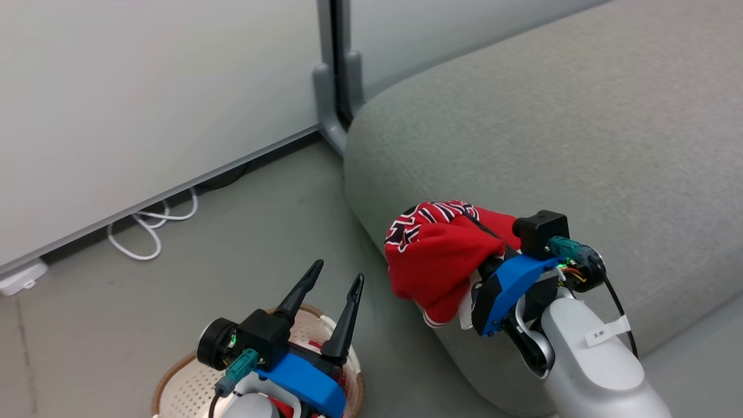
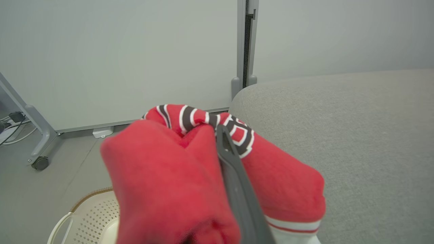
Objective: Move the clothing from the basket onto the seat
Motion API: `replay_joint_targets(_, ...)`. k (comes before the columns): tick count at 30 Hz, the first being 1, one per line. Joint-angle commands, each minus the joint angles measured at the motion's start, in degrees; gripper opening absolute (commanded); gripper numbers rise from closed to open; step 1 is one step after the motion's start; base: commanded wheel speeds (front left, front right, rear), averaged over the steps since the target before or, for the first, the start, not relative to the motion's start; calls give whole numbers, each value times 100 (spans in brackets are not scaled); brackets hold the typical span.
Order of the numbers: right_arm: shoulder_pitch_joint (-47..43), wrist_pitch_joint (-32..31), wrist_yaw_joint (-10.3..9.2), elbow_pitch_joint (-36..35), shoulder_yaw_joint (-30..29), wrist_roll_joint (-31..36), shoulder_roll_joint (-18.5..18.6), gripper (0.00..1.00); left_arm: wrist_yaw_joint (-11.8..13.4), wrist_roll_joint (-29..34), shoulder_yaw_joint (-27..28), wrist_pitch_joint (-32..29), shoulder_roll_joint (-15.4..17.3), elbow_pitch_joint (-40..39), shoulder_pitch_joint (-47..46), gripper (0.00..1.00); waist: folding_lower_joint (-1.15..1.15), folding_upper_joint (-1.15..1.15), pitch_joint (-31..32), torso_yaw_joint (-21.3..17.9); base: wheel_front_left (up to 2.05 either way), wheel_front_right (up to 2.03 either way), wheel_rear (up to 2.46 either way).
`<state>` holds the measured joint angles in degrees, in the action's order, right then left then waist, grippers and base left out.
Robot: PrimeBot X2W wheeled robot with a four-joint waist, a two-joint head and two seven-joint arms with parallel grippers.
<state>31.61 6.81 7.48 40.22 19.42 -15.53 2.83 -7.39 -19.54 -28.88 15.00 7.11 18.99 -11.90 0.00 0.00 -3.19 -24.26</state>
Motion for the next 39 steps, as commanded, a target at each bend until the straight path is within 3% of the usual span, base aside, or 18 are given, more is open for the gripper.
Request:
replay_joint_targets(1,-29,19,3,-37,5,-19,11,0,-10,44,-1,27,41,-19,-61,100,0,0,-94,-259,0,0,0)
replay_joint_targets(8,-81,69,3,-70,-7,-112,11,0,-10,63,-38,27,105,-19,-117,100,0,0,-229,-682,0,0,0)
replay_joint_targets(24,131,163,3,-187,-272,-34,9,0,-11,16,-209,27,252,67,-442,100,0,0,-625,-748,0,0,0)
replay_joint_targets(31,1025,100,3,-158,-894,45,154,0,-10,232,-271,27,415,-39,-875,100,0,0,-1455,-460,0,0,0)
replay_joint_targets(39,2218,105,2,-71,-1769,-257,919,0,-10,393,-432,-35,866,-295,-1370,100,0,0,-2650,-135,0,0,0)
